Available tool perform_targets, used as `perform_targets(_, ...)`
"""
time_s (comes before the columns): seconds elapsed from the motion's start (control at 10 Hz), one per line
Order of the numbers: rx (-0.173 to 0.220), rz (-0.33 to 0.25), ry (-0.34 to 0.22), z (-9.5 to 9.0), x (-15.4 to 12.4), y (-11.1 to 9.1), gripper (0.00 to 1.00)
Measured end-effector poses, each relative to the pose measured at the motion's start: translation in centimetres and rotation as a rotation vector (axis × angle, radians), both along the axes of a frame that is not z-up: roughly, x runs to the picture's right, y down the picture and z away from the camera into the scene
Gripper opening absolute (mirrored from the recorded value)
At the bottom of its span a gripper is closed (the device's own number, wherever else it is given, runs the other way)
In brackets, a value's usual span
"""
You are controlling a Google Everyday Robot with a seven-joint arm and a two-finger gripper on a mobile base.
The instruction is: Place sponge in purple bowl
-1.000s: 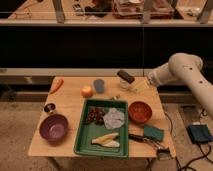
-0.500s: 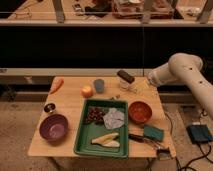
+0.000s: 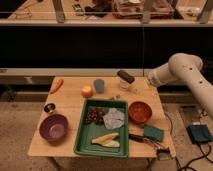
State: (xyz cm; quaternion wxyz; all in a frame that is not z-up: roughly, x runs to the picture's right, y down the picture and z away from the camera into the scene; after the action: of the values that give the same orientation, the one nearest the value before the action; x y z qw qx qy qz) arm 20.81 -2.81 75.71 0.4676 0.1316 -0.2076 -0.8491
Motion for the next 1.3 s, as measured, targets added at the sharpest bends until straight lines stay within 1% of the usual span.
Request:
perform_targets(0.3,0.000,-0.001,0.001,0.0,0.0,-0.1,0.80)
perform_targets(0.4,-0.003,-0.012,-0.001,-0.2,0.1,-0.2,0.80)
perform_targets(0.5,-0.001,-0.047,-0.014,-0.8,0.3,-0.2,0.80)
perform_targets(0.6,-0.011,-0.134,-0.032,-2.3,0.8,0.0,0.80)
perform_targets(0.7,-0.020,-0.175,-0.040,-3.2,1.0,0.6,0.80)
perform_targets(0.8,-0.034,-0.221,-0.048,-4.7,1.5,2.0,0.80)
perform_targets(0.9,-0.047,-0.240,-0.057,-6.3,2.0,3.9,0.80)
perform_targets(1.0,-0.066,-0.242,-0.064,-7.8,2.6,6.3,0.80)
perform_targets(1.2,-0.108,-0.243,-0.053,-9.4,3.4,10.2,0.80)
perform_targets(1.3,-0.115,-0.241,-0.052,-9.6,3.4,10.8,0.80)
